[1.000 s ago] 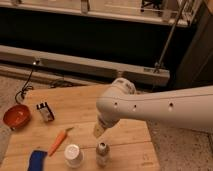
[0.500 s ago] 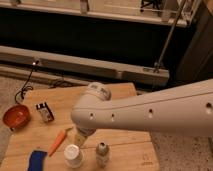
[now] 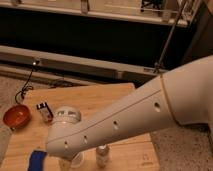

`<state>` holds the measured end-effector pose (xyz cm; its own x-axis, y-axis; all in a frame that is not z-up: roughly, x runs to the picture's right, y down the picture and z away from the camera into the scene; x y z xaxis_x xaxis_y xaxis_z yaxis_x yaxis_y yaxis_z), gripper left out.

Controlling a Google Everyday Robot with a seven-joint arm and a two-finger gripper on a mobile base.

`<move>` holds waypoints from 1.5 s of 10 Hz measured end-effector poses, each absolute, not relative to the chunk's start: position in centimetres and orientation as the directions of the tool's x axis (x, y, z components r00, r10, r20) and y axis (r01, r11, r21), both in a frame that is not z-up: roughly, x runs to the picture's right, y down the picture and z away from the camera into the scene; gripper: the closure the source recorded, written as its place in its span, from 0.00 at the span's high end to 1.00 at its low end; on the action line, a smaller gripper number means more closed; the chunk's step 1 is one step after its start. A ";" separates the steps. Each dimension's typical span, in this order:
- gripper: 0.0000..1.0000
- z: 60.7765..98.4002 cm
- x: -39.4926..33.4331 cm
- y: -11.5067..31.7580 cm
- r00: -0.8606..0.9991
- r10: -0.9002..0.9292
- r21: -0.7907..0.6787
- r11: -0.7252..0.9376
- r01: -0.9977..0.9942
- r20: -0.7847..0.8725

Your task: Place the ceramic cup over the eraser

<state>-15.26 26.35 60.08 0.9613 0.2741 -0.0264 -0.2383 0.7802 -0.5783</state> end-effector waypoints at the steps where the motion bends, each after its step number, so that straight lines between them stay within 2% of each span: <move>1: 0.76 60.9 -16.0 27.1 0.962 0.271 -0.580 0.781 -0.232 -0.020; 6: 0.76 66.2 -16.2 26.8 0.947 0.320 -0.540 0.792 -0.284 -0.030; 7: 0.72 67.0 -16.0 27.0 0.945 0.326 -0.537 0.791 -0.294 -0.038; 12: 0.22 68.0 -16.6 29.8 0.959 0.279 -0.564 0.783 -0.261 -0.056; 13: 0.10 67.4 -16.9 29.1 0.957 0.285 -0.568 0.779 -0.267 -0.059; 14: 0.04 66.7 -17.1 28.0 0.955 0.292 -0.564 0.780 -0.271 -0.056; 15: 0.00 65.4 -17.4 25.1 0.952 0.303 -0.548 0.788 -0.280 -0.050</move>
